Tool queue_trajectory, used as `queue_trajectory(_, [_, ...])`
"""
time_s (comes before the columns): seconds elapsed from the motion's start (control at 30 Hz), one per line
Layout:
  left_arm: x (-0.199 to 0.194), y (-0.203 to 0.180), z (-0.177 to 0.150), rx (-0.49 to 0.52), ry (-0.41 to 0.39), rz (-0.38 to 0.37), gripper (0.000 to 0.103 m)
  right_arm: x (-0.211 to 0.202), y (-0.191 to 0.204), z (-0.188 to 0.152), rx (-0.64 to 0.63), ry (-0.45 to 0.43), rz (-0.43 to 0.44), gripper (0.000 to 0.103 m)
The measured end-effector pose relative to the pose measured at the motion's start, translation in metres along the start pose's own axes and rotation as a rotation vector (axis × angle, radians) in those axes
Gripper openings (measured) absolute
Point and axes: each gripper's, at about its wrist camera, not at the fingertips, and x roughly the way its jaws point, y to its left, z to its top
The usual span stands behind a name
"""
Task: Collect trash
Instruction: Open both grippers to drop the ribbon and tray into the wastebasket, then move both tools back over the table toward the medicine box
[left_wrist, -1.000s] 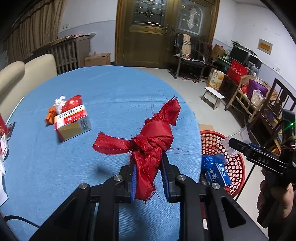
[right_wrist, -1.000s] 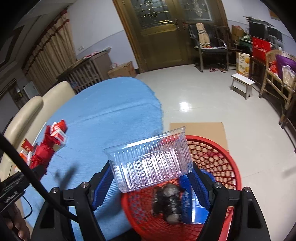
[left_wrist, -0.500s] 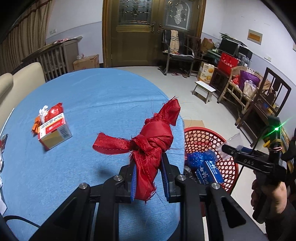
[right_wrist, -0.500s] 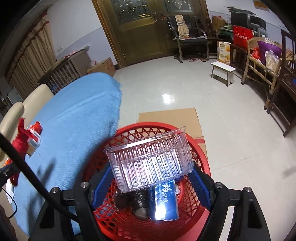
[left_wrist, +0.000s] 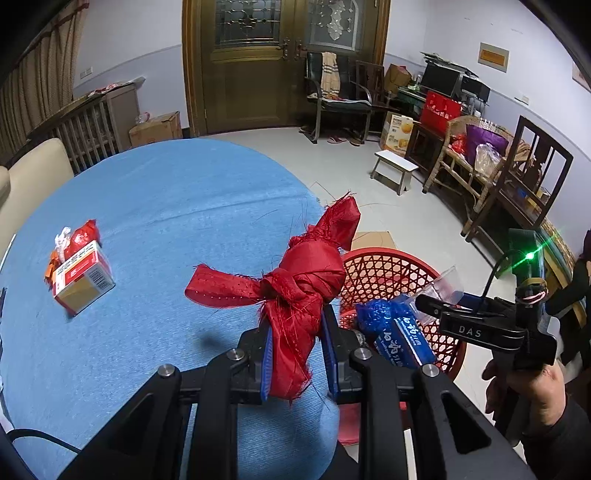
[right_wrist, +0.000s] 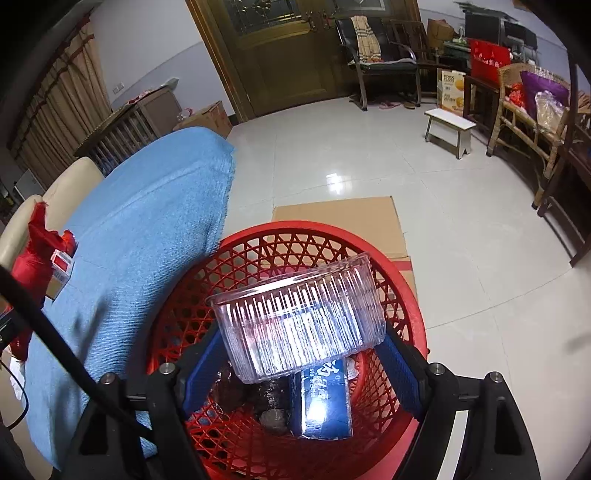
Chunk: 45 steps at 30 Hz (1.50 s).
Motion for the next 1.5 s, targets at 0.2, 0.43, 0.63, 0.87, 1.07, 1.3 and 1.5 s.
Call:
queue_trajectory(0.2, [0.004, -0.01, 0.004, 0.021, 0.008, -0.006, 0.024, 0.001, -0.012, 0.002, 0.026, 0.004, 0.009, 0.089])
queue_trajectory(0.43, [0.012, -0.027, 0.011, 0.053, 0.017, -0.024, 0.024, -0.011, -0.033, 0.002, 0.091, -0.026, 0.022, 0.089])
queue_trajectory(0.63, [0.022, -0.051, 0.018, 0.096, 0.028, -0.048, 0.024, -0.021, -0.052, 0.005, 0.146, -0.048, 0.032, 0.089])
queue_trajectory(0.87, [0.037, -0.069, 0.023, 0.121, 0.057, -0.071, 0.024, -0.028, -0.075, 0.005, 0.219, -0.056, 0.031, 0.089])
queue_trajectory(1.07, [0.05, -0.08, 0.023, 0.137, 0.093, -0.067, 0.029, -0.031, -0.091, 0.005, 0.252, -0.064, 0.027, 0.089])
queue_trajectory(1.3, [0.057, -0.086, 0.025, 0.14, 0.106, -0.046, 0.066, -0.034, -0.102, 0.006, 0.281, -0.069, 0.016, 0.089])
queue_trajectory(1.5, [0.049, -0.068, 0.026, 0.108, 0.09, -0.029, 0.066, -0.034, -0.101, 0.006, 0.276, -0.066, 0.007, 0.089])
